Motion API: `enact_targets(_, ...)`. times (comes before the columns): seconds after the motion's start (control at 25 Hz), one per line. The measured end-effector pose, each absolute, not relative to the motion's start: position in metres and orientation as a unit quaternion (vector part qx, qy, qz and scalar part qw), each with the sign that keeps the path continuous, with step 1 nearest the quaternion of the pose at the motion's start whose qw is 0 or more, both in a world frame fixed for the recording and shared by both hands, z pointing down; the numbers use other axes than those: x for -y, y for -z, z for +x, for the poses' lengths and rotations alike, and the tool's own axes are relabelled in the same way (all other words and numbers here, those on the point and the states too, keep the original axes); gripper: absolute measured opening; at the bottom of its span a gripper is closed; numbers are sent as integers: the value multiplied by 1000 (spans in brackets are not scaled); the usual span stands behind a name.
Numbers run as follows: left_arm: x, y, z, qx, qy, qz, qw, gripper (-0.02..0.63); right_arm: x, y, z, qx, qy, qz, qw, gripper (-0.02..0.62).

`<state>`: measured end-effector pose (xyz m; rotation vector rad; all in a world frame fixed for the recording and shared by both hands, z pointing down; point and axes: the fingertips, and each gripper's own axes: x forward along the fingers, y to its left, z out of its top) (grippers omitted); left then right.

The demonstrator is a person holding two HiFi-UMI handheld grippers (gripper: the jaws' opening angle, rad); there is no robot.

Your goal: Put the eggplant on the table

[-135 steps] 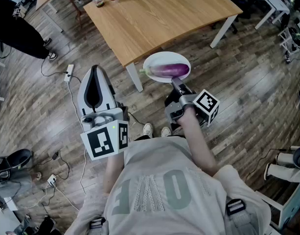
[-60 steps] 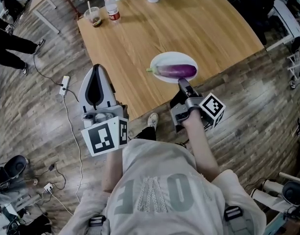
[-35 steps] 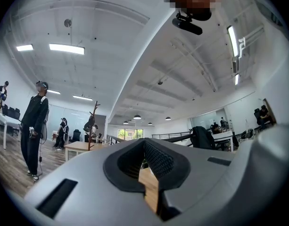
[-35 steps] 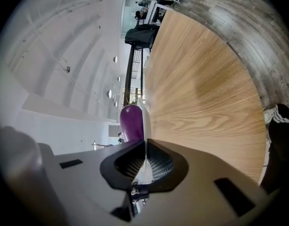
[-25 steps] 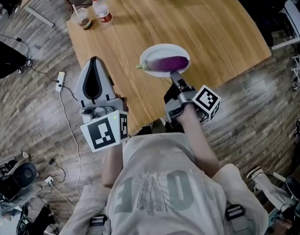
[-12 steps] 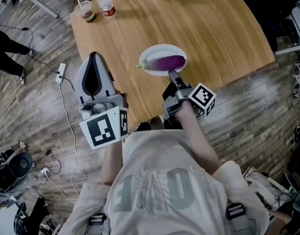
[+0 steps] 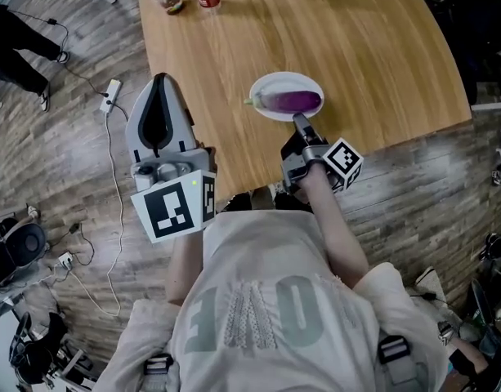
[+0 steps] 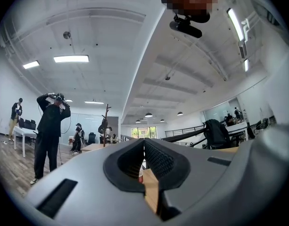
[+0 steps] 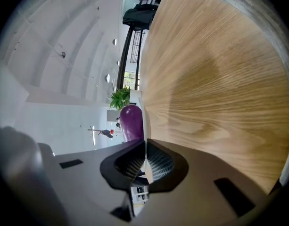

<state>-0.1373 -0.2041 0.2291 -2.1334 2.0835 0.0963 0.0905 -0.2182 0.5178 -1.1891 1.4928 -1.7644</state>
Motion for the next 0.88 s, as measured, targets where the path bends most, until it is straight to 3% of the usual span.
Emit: enact_targets(0.88,195,-243,-156,-715,-14,-696,70,9,216,-562,61,-540,675,-440,244,25)
